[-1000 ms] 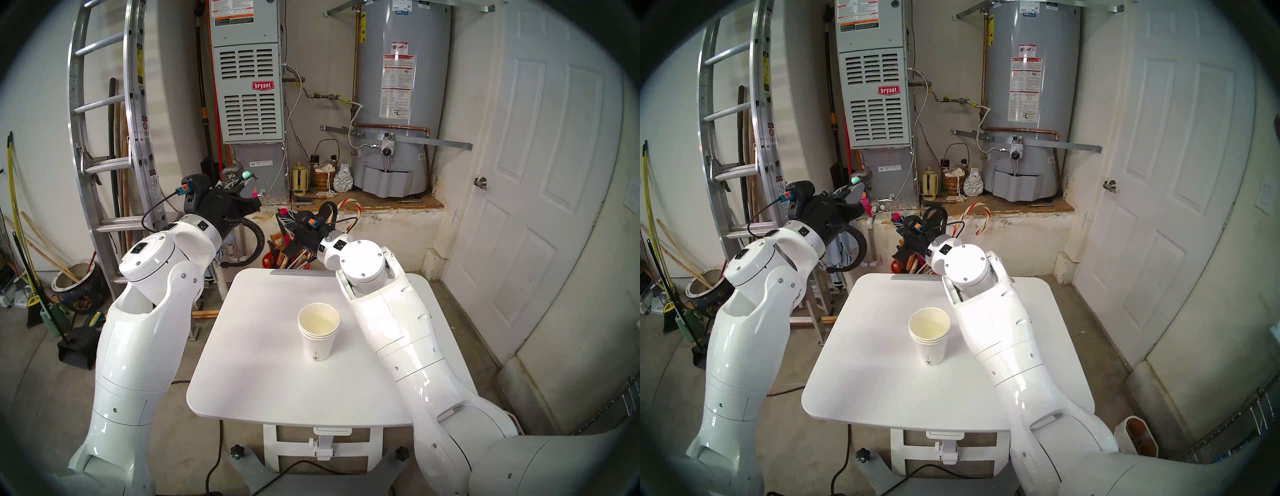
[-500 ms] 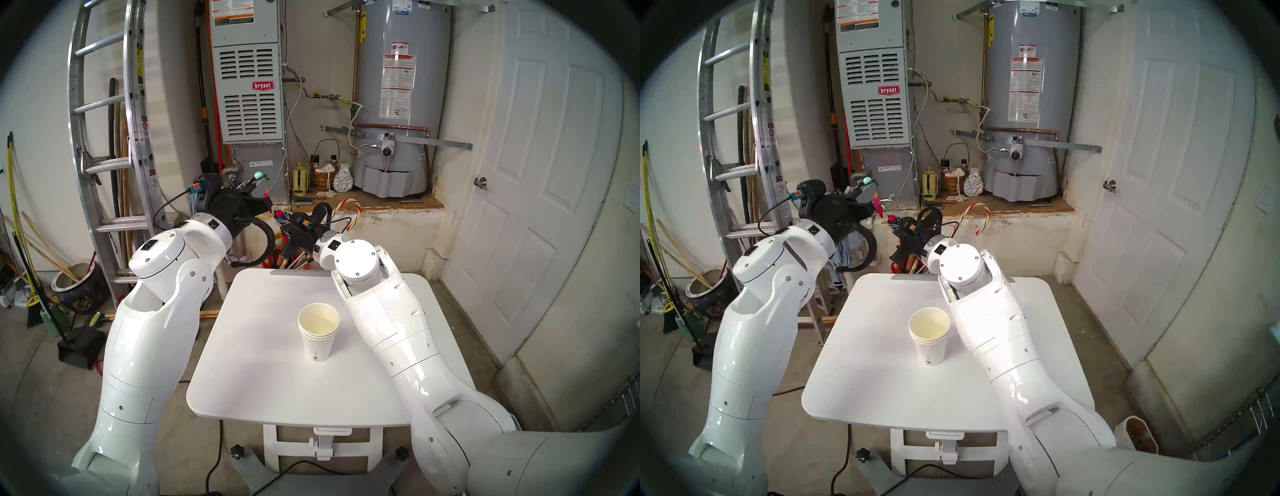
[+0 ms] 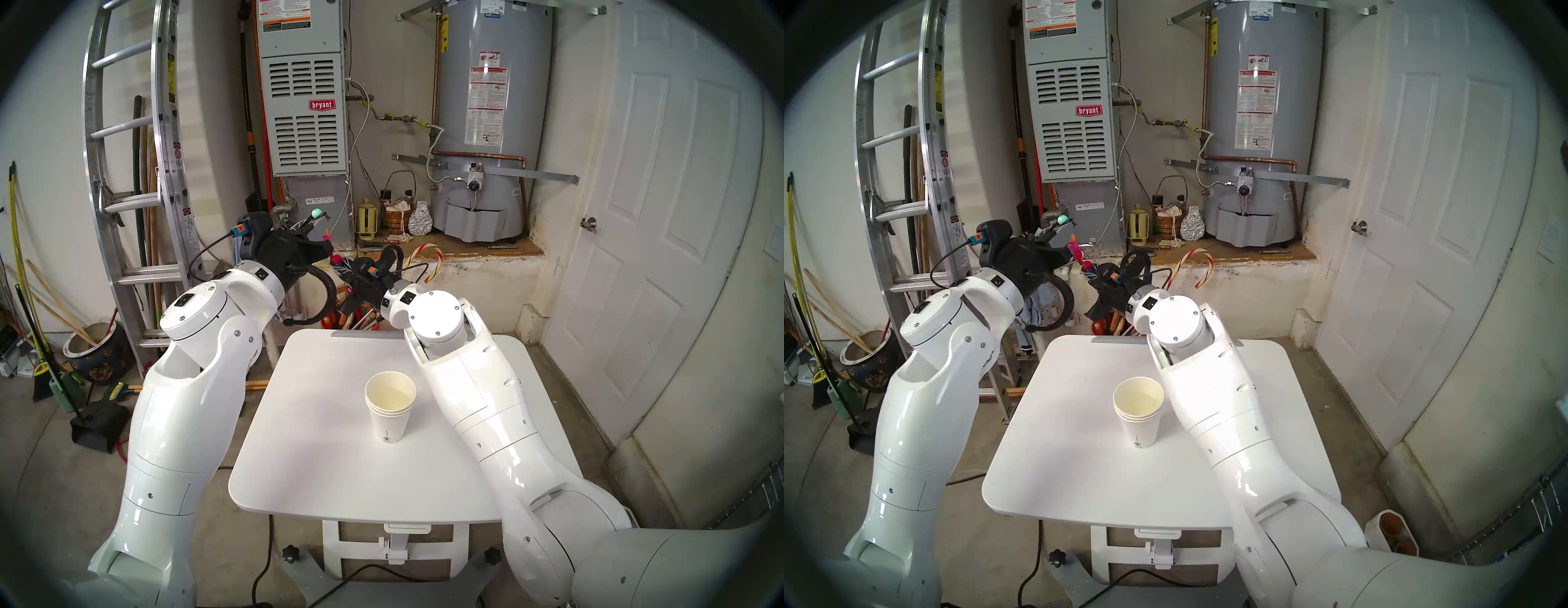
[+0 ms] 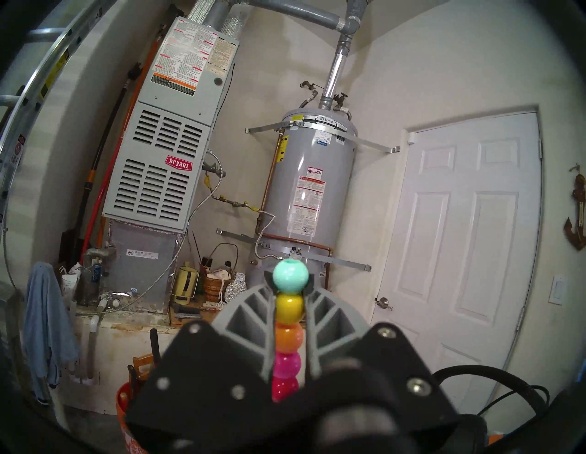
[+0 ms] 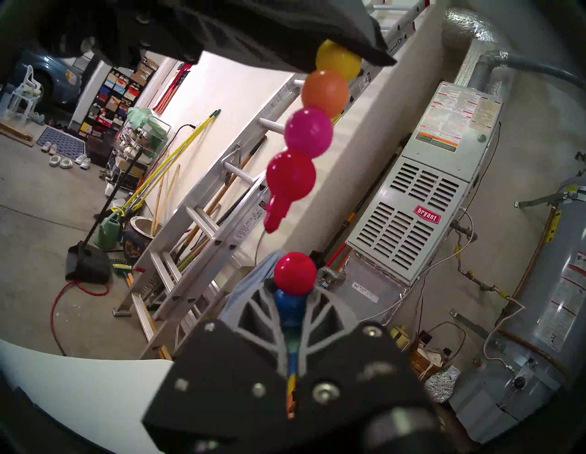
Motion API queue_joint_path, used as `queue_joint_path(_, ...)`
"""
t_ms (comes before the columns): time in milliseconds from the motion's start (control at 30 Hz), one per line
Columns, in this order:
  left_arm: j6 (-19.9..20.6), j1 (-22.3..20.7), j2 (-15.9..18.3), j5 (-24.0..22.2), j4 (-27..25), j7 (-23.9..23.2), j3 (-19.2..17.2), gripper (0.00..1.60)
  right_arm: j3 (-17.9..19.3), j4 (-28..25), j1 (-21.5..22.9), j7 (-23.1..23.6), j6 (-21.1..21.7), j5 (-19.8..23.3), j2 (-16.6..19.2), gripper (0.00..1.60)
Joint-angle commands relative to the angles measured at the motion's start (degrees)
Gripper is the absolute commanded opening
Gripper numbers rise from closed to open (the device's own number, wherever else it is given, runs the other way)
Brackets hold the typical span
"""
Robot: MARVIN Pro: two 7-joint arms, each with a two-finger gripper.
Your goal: Switch the marker to another color
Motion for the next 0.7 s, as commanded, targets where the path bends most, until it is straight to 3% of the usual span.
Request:
queue_joint_path(0, -0.8, -1.1, 0.0, 0.1, -0.6, -0.5, -0.2, 0.00, 0.3, -1.7, 0.7, -0.2, -0.1, 0.4, -0.7, 0.00)
queue_joint_path(667, -1.0, -1.5, -0.4, 1.7, 0.6, -1.5, 0.4, 0.00, 0.7, -1.9, 0.7, 1.2, 0.4, 0.9, -0.8, 0.00)
